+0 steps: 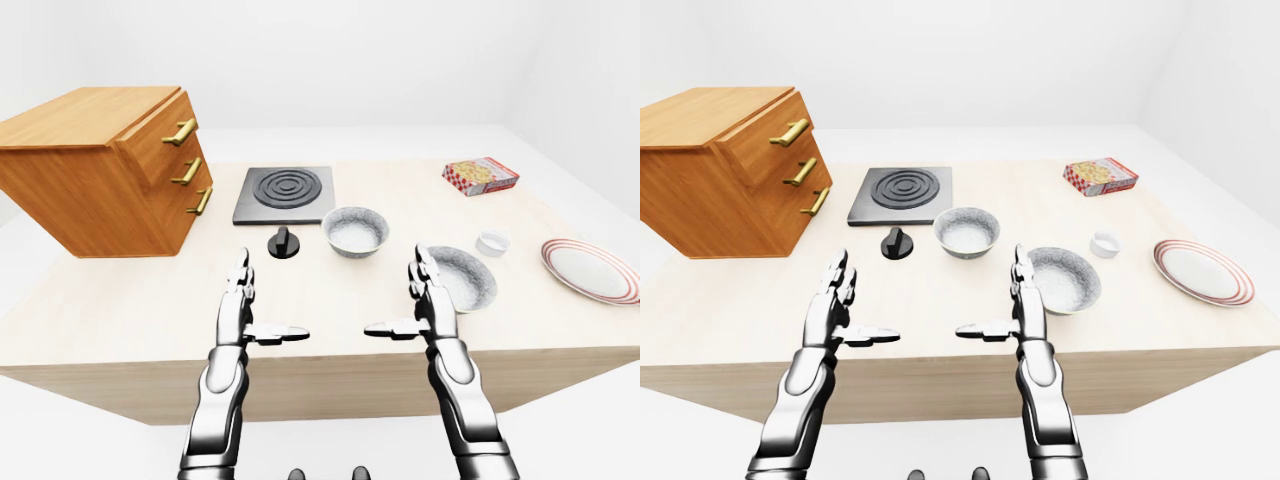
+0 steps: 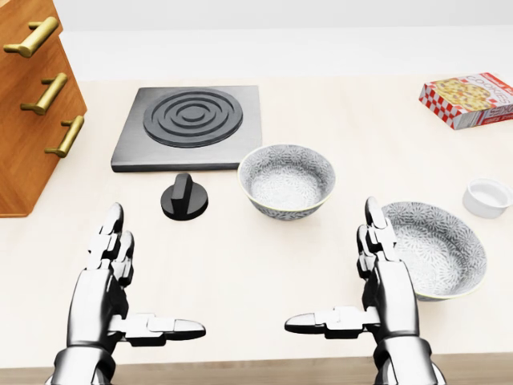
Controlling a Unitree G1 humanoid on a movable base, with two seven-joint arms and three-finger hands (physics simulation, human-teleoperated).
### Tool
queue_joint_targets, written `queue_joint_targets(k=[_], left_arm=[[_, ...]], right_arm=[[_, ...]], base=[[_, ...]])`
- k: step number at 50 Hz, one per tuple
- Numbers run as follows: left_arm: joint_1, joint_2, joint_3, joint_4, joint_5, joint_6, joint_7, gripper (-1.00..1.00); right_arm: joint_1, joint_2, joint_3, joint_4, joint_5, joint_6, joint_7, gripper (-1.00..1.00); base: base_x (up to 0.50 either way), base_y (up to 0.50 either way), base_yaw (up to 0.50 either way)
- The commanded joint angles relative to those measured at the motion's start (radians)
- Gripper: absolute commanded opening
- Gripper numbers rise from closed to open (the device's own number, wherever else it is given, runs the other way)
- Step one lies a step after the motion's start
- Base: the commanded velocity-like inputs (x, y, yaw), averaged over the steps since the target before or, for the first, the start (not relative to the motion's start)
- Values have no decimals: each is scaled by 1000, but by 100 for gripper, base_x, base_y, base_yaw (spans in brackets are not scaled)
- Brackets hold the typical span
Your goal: Pick the akita bowl from table center and place it on the plate.
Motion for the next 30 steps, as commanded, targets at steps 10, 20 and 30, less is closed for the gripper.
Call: queue_joint_targets(k=[10, 20, 30], left_arm=[[37, 16, 27, -232, 35, 68, -74, 100], [15, 21, 41, -219, 43, 68, -72, 100], [-27, 25, 38, -266, 55, 68, -77, 100]], right_arm=[[27, -10, -21, -144, -38, 69, 36, 100], [24, -15, -34, -165, -30, 80, 40, 100], [79, -13, -48, -292, 16, 80, 91, 100]], base=[[-9, -11, 0], [-38, -45, 0], [-11, -49, 0]])
